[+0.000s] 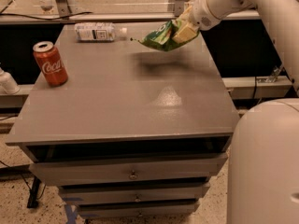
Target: Move green rice chip bag near blue plastic bottle
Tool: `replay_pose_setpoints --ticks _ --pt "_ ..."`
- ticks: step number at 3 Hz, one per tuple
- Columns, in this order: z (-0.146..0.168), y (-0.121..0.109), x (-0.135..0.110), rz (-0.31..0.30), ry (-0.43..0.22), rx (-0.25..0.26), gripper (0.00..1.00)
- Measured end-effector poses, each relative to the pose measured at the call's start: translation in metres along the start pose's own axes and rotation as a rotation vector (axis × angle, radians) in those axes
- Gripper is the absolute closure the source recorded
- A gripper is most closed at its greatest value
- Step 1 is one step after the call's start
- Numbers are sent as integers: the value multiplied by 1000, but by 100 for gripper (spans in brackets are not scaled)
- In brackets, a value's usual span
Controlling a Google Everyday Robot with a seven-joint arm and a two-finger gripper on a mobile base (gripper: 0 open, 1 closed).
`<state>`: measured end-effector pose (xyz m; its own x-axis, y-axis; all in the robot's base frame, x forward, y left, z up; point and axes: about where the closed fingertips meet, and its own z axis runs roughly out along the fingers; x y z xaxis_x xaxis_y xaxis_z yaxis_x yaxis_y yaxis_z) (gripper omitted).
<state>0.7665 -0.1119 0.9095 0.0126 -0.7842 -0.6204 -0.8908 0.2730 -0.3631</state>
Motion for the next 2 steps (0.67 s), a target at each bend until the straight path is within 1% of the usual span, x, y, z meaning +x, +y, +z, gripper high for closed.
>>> replay_pose_setpoints --ticks 1,2 --pt "0 0 0 0 0 0 100" --pt "9 -22 -4 27 -10 65 100"
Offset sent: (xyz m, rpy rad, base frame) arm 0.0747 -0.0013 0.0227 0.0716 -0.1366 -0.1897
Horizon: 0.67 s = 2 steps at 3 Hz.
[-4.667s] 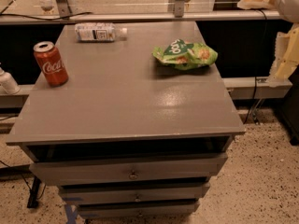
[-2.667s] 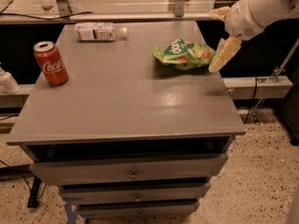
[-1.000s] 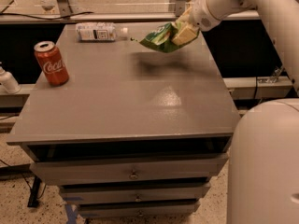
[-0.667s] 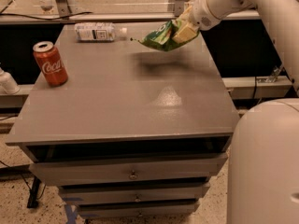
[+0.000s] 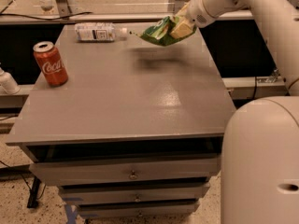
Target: Move green rice chip bag near blue plastic bottle
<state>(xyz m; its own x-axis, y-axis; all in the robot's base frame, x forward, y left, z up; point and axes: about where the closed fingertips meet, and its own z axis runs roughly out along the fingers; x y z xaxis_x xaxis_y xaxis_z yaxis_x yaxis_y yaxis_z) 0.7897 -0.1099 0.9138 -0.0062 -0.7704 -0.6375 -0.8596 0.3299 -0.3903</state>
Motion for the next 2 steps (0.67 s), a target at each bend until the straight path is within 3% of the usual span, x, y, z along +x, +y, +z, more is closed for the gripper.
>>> replay_pose_setpoints --ticks 1,2 --pt "27 -40 -9 -1 3 115 100" --pt "53 -68 -1 -33 44 187 100"
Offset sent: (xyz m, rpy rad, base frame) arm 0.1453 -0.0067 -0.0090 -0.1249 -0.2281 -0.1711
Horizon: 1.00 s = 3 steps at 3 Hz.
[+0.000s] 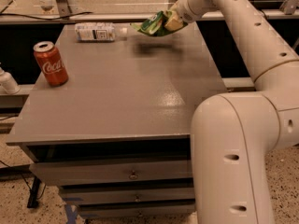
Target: Move green rice chip bag near blue plastic bottle
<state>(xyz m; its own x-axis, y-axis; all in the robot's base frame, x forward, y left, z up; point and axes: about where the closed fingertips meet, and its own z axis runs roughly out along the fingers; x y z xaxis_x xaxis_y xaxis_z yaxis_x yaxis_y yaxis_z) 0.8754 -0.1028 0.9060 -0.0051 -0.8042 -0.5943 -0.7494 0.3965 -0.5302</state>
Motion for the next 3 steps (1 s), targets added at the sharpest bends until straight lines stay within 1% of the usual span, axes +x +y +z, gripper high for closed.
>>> replay_pose_setpoints --ticks 1,2,3 --pt "21 -11 3 -12 15 36 100" --pt "35 -18 -18 -11 -10 66 100" --pt "43 -20 -42 -6 -45 79 100"
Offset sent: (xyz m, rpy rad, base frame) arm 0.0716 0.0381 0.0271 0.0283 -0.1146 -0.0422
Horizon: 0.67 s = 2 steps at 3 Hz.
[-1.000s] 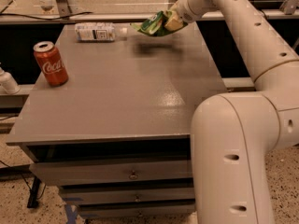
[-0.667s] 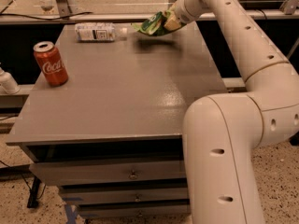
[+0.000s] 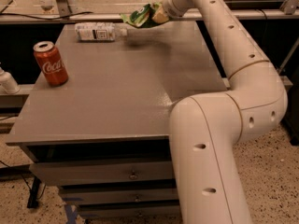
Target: Move green rice chip bag near blue plastic bottle
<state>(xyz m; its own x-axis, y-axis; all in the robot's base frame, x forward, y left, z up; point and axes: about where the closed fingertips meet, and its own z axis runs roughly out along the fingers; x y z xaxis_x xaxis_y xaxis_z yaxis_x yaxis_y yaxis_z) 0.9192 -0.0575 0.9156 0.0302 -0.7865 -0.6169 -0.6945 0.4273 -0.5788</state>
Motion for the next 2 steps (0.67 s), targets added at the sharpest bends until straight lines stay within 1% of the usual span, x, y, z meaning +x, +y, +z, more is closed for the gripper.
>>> replay_pose_setpoints --ticks 1,2 --pt "8 5 -8 -2 -3 -10 100" --pt "11 9 -9 -2 -1 -19 100"
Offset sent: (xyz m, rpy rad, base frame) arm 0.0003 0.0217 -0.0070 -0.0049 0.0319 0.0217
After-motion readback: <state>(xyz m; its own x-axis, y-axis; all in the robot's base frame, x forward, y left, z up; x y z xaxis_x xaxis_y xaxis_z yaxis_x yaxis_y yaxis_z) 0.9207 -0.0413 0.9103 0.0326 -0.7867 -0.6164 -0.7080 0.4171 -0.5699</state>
